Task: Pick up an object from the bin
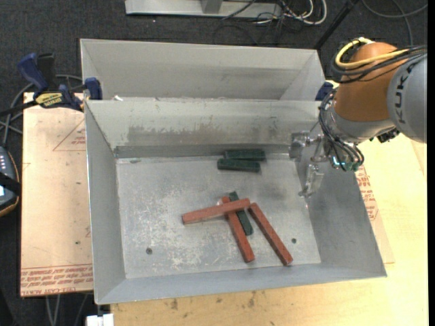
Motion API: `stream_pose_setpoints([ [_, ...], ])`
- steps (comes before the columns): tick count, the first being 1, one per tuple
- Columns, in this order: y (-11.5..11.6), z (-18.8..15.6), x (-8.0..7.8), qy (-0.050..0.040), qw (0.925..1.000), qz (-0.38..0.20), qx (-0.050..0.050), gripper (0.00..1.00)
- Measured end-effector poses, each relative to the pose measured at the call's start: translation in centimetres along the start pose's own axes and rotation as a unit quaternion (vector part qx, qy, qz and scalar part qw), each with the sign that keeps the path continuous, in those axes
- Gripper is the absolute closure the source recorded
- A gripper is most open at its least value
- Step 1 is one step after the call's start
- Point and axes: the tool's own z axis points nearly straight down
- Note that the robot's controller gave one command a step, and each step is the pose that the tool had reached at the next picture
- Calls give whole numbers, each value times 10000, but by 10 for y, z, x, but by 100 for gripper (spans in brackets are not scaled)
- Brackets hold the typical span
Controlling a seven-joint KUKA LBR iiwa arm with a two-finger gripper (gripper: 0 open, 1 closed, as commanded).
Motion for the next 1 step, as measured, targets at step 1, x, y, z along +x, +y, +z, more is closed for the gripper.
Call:
stream_pose_setpoints([
  [1, 58, 5, 34, -17, 9994, -356, -12, 0],
])
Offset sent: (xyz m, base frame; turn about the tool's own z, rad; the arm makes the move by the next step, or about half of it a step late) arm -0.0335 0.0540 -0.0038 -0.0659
